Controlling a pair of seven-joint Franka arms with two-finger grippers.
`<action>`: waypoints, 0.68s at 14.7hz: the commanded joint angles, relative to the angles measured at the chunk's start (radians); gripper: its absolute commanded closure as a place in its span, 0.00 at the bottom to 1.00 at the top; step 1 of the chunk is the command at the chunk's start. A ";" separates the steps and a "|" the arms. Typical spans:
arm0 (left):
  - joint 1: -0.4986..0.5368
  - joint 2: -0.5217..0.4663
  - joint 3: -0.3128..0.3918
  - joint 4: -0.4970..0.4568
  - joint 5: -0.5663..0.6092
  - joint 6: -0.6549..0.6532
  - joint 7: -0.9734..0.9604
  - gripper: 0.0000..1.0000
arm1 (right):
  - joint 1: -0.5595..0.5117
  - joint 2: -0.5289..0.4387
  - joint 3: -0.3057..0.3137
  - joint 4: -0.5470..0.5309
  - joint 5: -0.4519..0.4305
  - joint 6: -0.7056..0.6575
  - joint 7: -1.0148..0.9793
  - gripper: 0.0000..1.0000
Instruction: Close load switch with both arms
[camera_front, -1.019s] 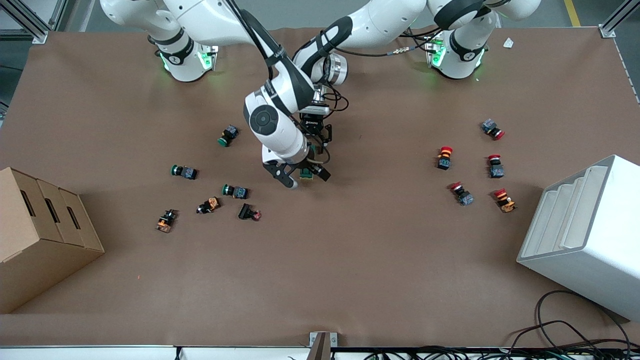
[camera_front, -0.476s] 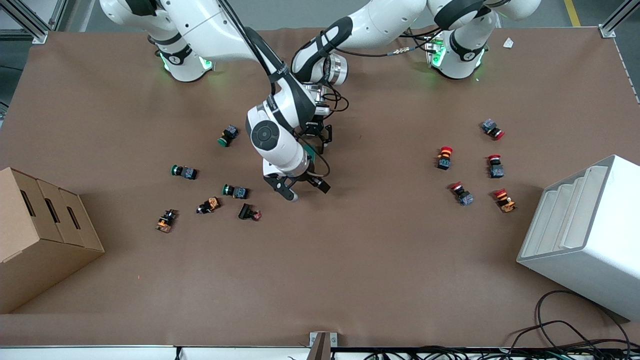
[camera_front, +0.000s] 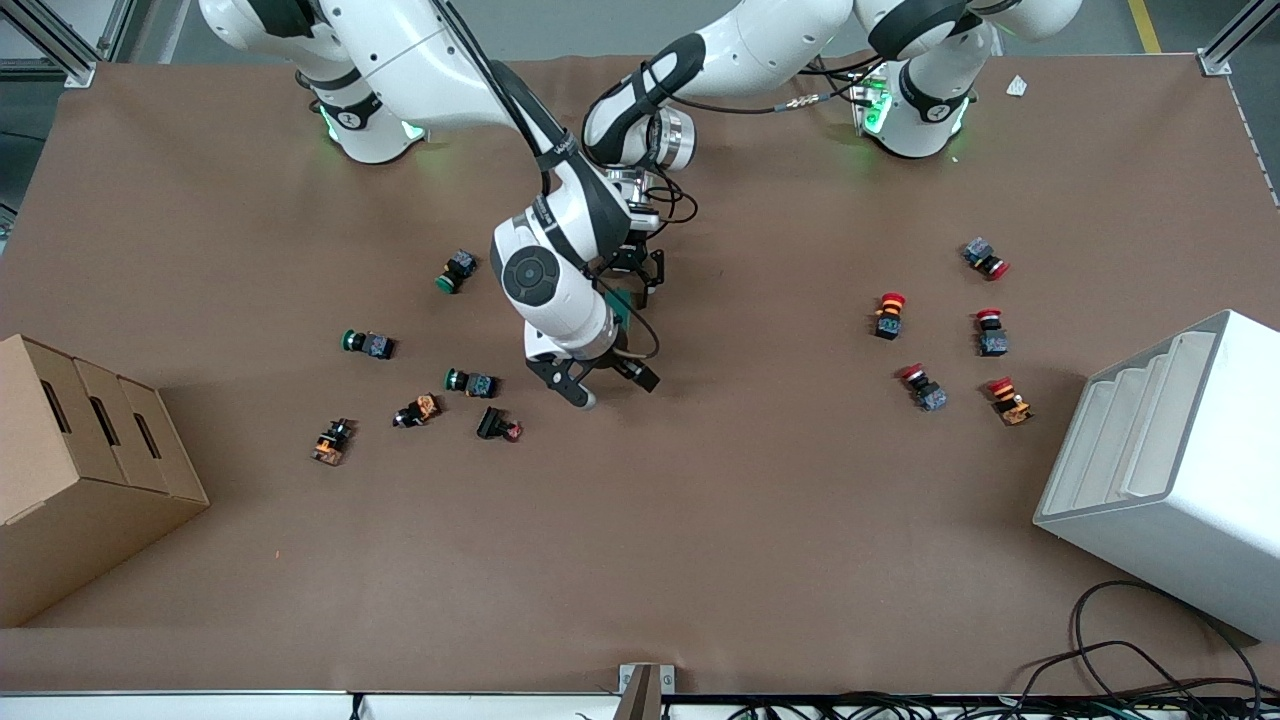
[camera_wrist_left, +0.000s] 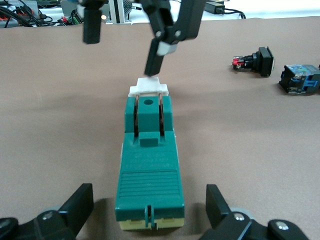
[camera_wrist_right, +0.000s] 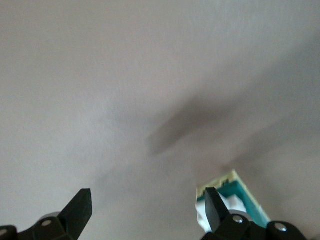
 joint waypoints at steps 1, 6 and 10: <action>-0.005 0.019 0.003 0.021 0.020 -0.010 0.002 0.00 | -0.090 -0.030 0.011 0.035 -0.100 -0.139 -0.072 0.00; -0.003 0.017 0.003 0.020 0.020 -0.010 0.005 0.01 | -0.303 -0.211 0.012 0.070 -0.169 -0.506 -0.413 0.00; 0.001 0.013 0.003 0.020 0.018 -0.010 0.008 0.00 | -0.465 -0.323 0.012 0.090 -0.275 -0.739 -0.693 0.00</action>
